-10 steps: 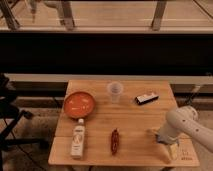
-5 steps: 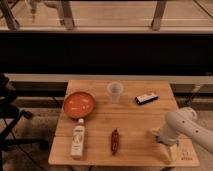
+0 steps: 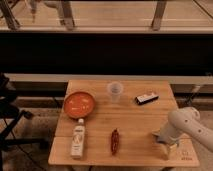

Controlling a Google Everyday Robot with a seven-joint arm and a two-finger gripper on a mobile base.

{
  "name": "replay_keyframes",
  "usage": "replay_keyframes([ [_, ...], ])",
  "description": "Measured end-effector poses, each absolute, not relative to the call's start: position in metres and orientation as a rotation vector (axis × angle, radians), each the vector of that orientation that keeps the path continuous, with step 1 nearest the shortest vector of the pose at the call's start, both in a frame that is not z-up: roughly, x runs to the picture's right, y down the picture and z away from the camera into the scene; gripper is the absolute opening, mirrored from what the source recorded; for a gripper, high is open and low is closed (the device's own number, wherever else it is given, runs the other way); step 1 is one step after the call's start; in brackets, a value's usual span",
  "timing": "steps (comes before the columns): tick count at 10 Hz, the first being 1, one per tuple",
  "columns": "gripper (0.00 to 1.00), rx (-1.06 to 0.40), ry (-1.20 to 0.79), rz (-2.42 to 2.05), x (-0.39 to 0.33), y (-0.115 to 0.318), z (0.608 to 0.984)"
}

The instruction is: Wipe the white sponge on the table

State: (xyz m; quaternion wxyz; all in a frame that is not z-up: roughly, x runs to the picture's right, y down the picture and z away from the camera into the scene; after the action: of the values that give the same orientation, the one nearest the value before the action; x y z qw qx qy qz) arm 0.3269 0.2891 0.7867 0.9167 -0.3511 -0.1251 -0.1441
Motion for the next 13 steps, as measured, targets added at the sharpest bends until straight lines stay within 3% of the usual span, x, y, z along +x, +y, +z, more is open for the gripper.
replay_keyframes([
  [5, 0.8, -0.702, -0.278, -0.143, 0.36, 0.266, 0.798],
  [13, 0.79, -0.642, -0.218, 0.03, 0.39, 0.273, 0.792],
])
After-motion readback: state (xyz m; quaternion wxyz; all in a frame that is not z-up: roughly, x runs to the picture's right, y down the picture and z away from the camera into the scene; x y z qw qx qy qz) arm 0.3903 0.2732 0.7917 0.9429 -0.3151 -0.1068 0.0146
